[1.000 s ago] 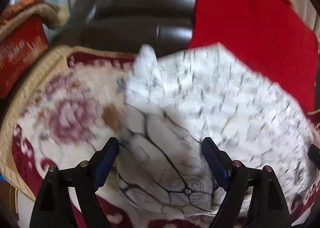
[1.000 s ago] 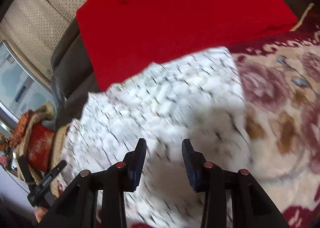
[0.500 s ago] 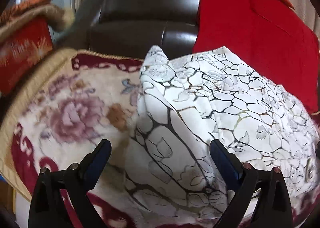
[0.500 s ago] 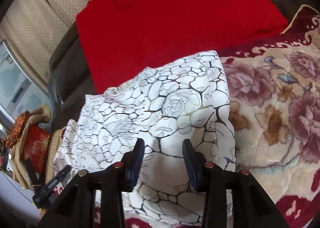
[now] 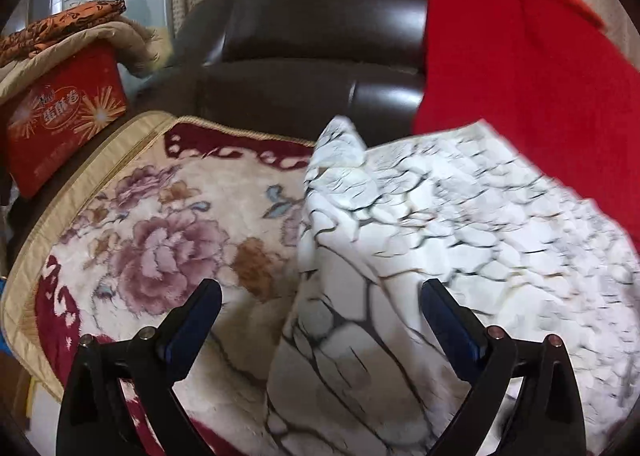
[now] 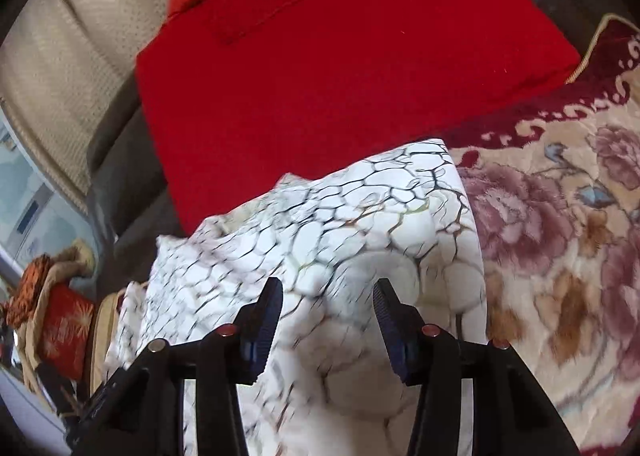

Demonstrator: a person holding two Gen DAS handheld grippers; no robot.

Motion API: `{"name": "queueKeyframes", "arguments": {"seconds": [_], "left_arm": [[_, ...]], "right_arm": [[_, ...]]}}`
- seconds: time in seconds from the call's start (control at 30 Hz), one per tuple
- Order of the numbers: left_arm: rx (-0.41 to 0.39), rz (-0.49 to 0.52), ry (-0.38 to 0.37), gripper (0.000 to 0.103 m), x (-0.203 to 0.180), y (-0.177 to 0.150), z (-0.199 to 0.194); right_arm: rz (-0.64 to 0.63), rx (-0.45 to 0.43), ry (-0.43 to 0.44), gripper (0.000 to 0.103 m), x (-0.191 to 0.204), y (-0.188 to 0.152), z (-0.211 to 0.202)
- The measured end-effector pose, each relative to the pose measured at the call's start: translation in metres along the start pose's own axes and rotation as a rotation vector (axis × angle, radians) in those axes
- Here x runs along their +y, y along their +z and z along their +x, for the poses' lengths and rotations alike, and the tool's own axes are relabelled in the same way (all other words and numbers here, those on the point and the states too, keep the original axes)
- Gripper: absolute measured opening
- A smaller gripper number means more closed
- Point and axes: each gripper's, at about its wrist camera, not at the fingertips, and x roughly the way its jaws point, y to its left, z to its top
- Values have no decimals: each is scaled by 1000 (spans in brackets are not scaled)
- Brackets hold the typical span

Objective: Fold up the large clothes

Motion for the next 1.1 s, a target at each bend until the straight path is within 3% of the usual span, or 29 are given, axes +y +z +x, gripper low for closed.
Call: {"name": "queueKeyframes", "arguments": {"seconds": [0.03,0.1,0.2,0.3,0.47,0.67,0.77,0.87,0.9,0.93,1.03,1.1], "left_arm": [[62,17,24,100,-2,-1,15],[119,1,-15,100,0,-4,30],[127,-35,-42,100,6,-4,33],[99,-42,-38,100,7,-3,22],[-24,-25,-79,99,-1,-7,-13],[-154,89,-155,100,-43,-14,-51],[-114,136,-202,100,-66,-20,-53],[-6,181,-251,100,-93,-26,-39],[19,192,-250,100,-99,-29,-34],[33,207,-203,100,-107,-32,-29],[-25,214,-178,103,-109,-40,-25],[-78,206,-207,103,-103,-48,-24]], "right_arm": [[26,39,-17,52,-8,3,13],[62,121,-34,51,-21,4,35],[72,119,-13,50,-24,6,35],[53,79,-13,50,-19,4,21],[-24,14,26,51,-1,-11,-7],[-83,14,49,51,15,-32,-25],[-63,34,32,55,12,-37,-26],[2,84,21,56,-2,-40,-17],[9,93,28,56,-5,-40,-14],[3,100,31,56,-6,-40,-13],[-12,86,37,56,-4,-41,-21],[-3,70,71,56,-5,-46,-33]]}}
